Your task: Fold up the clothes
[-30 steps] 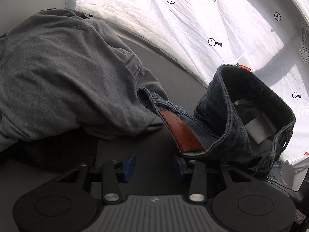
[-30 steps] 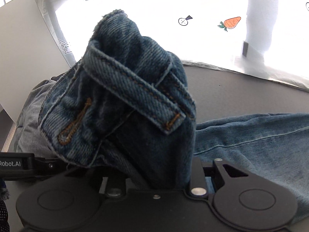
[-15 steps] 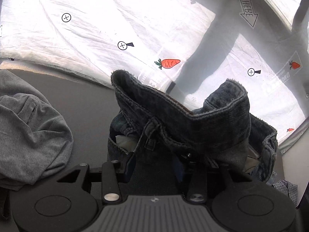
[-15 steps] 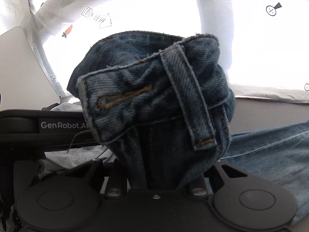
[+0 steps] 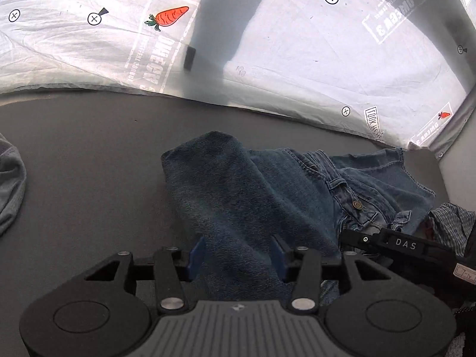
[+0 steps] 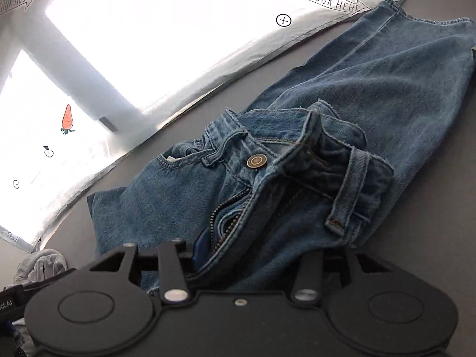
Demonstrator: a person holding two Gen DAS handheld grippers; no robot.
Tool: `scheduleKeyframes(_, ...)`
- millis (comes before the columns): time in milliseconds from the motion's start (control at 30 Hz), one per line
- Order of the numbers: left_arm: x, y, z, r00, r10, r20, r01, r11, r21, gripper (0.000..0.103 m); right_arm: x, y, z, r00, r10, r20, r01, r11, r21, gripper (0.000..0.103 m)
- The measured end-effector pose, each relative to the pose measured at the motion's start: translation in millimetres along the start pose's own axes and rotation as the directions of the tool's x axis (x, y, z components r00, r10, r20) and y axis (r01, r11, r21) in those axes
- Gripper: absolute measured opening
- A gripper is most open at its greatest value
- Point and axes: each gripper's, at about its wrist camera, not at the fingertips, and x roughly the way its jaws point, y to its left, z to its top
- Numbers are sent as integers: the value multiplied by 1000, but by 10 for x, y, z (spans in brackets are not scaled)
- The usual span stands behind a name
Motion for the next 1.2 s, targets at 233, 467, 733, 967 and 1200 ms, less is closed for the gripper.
scheduleKeyframes(233,-175,82,-382,1000,-2,-3,1,998,-64,67,30,-78,209,999,-48,10,48,999,5,38)
scheduleKeyframes(467,-353,-287,-537,998,37,51,-41,997,69,82,-374,401,561,987,25,160,5,983,-184,24)
scheduleKeyframes(733,189,-1023,-518,951,259,170,-295,925,239,84,-683,423,713,977,55,208,-13,981,-195,24)
scheduleKeyframes(967,245,-1045,-635,854,440,278,-505,829,240,83,-670,227,700,980,61,192,-23,981,-193,22)
scheduleKeyframes(1200,265,-621,-528,937,349,-2,-349,936,44,80,-553,116,602,974,73,213,-17,967,-254,23)
